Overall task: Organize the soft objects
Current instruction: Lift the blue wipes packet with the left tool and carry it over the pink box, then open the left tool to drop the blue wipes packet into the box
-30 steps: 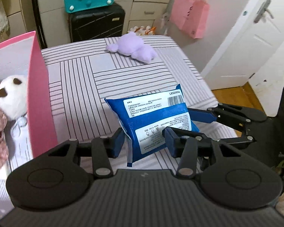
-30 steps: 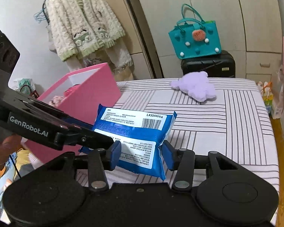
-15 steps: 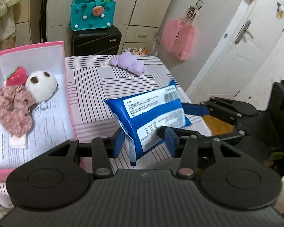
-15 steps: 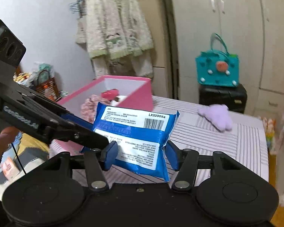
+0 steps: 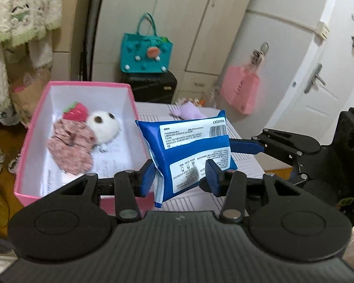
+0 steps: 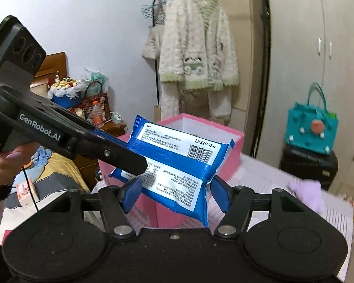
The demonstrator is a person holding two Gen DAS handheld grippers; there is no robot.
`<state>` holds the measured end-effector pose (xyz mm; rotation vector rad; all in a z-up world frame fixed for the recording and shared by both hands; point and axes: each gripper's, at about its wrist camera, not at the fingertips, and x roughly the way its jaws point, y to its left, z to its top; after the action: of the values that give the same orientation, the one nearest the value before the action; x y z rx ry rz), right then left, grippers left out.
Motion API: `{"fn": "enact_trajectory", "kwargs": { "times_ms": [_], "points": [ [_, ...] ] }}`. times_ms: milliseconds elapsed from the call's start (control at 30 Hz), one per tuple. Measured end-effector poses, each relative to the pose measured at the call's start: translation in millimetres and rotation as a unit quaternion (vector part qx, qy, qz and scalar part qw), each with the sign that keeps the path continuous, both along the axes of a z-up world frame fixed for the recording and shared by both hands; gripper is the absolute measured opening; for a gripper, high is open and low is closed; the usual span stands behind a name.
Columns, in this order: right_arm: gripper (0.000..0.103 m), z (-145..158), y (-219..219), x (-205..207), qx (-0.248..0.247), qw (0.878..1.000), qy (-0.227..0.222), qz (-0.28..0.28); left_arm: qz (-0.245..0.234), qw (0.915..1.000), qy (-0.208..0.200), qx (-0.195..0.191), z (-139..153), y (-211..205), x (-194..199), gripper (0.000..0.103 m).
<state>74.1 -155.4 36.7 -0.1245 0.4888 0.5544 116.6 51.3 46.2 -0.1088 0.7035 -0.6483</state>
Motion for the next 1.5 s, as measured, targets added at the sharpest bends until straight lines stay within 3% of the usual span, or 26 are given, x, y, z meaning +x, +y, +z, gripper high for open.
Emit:
{"fn": "enact_trajectory", "kwargs": {
  "times_ms": [300, 433, 633, 833, 1067, 1233, 1400, 1500],
  "points": [
    [0.071, 4, 41, 53, -0.038, 0.999, -0.006, 0.032, 0.046, 0.9986, 0.009, -0.026, -13, 37, 41, 0.045],
    [0.071, -6, 68, 74, -0.116, 0.991, -0.032, 0.061, 0.069, 0.9957, 0.048, -0.037, -34, 47, 73, 0.045],
    [0.071, -23, 82, 113, -0.152, 0.985, 0.003, 0.083, 0.073, 0.9946, 0.069, -0.022, -54, 49, 97, 0.045],
    [0.071, -30, 95, 128, -0.214, 0.967, 0.007, 0.142, 0.070, 0.9910, 0.111, -0.026, -70, 56, 111, 0.045],
    [0.069, -32, 100, 144, -0.221, 0.963, 0.047, 0.150, 0.072, 0.9900, 0.121, -0.011, -79, 57, 121, 0.048],
    [0.070, -34, 99, 142, -0.231, 0.966, 0.030, 0.115, 0.064, 0.9908, 0.119, 0.004, -80, 54, 119, 0.052],
    [0.070, -24, 89, 132, -0.205, 0.973, 0.031, 0.106, 0.076, 0.9927, 0.090, 0.024, -68, 54, 108, 0.058],
    [0.070, -15, 80, 123, -0.181, 0.977, 0.035, 0.105, 0.078, 0.9910, 0.104, 0.030, -60, 54, 104, 0.060]
  ]
}}
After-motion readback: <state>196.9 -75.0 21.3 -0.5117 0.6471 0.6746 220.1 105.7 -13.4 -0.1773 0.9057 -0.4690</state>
